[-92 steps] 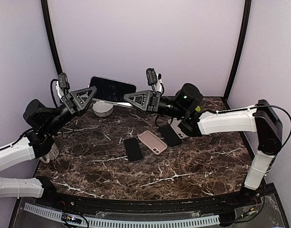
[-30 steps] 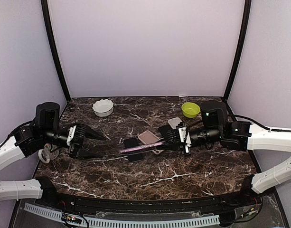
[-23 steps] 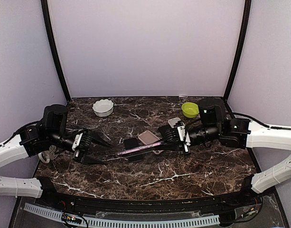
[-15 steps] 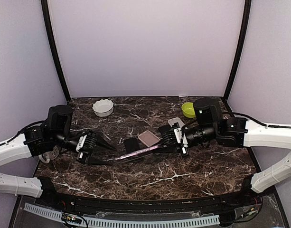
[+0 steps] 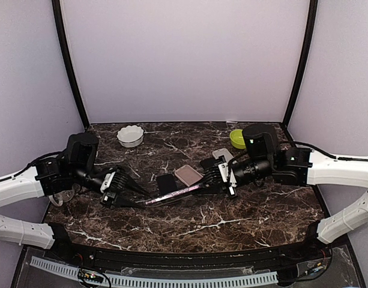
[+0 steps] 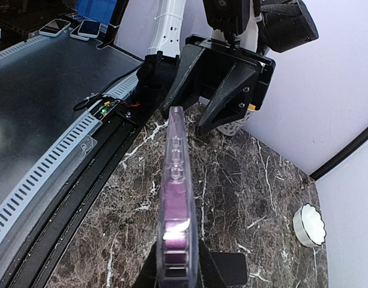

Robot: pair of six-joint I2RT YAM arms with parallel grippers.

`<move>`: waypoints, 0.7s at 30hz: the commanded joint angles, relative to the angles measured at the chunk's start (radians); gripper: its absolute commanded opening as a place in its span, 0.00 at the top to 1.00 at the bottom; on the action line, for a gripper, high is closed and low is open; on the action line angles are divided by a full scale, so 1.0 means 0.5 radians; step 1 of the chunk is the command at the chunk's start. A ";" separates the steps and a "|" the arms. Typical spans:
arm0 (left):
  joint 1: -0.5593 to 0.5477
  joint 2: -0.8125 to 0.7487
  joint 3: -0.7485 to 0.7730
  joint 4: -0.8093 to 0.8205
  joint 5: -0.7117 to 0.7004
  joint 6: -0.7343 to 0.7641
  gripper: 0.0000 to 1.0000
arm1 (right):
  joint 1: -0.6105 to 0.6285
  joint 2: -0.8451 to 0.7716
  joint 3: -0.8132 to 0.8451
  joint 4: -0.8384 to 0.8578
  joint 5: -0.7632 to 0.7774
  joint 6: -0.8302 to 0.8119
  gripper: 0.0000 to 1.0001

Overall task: Take the phone out of the phone case
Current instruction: Pick up the top left corner of the phone case.

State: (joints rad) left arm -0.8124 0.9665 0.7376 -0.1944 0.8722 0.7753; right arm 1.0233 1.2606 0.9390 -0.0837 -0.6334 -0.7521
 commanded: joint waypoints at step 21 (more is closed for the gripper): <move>-0.023 0.165 0.315 -0.467 0.092 0.340 0.91 | 0.113 -0.033 0.025 0.258 0.069 -0.237 1.00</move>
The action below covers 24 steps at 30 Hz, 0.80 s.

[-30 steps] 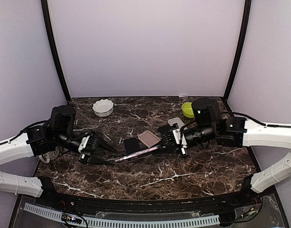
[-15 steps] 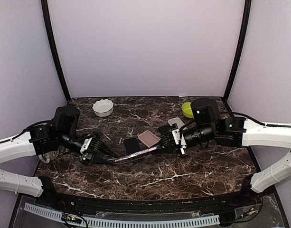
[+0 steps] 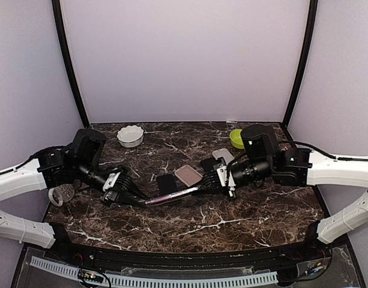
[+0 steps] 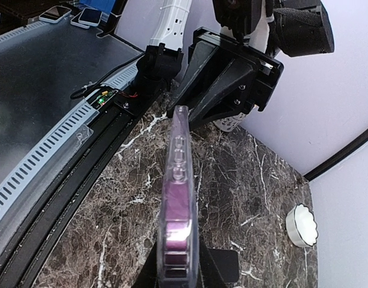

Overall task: Take the phone out of the phone case
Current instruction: Pick up the top left corner of the phone case.

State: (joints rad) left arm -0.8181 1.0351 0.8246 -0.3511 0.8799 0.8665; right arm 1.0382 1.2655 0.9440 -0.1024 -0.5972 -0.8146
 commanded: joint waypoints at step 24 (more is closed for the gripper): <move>-0.014 0.151 0.252 -0.378 0.028 0.295 0.95 | 0.313 0.009 0.022 0.397 0.281 -0.463 1.00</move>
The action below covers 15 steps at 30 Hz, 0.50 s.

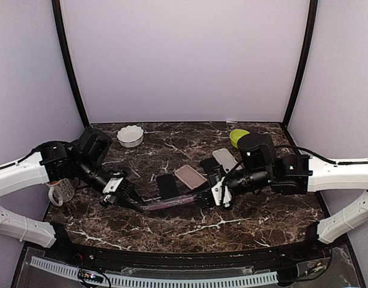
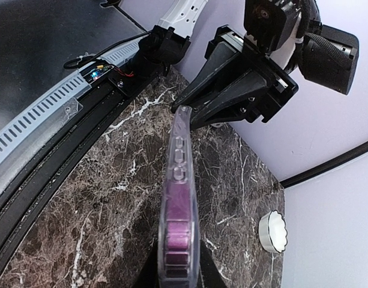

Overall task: Take the phone out of the phone case
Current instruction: Pick up the top left corner of the phone case.

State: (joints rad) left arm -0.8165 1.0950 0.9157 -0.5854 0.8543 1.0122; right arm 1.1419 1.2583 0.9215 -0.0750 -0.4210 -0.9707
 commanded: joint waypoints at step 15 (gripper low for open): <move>-0.017 0.042 0.062 0.108 0.056 -0.009 0.96 | 0.256 0.031 0.081 0.339 -0.017 -0.286 1.00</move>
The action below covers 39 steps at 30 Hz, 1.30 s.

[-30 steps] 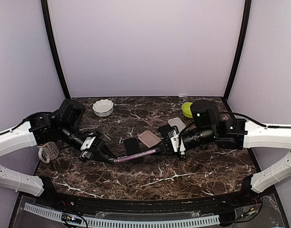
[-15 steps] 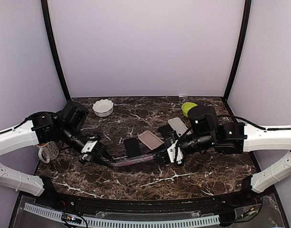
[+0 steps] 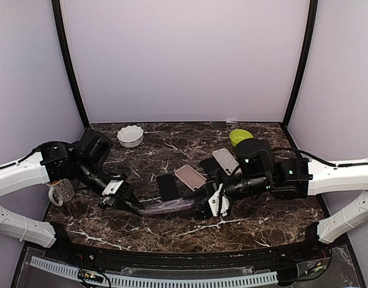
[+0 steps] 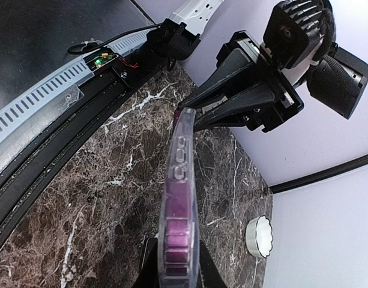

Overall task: Take the phone out of the phone case
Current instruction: Pick up the top left corner of the phone case.

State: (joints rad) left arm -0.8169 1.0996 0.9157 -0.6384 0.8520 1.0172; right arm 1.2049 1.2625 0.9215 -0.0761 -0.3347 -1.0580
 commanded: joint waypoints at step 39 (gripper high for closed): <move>-0.016 -0.248 -0.265 0.599 -0.385 -0.045 1.00 | 0.305 0.161 0.081 0.527 -0.259 0.148 1.00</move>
State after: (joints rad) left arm -0.8295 1.0355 0.8318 -0.6418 0.7265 1.0225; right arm 1.2819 1.3334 0.9352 -0.0654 -0.2569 -1.0401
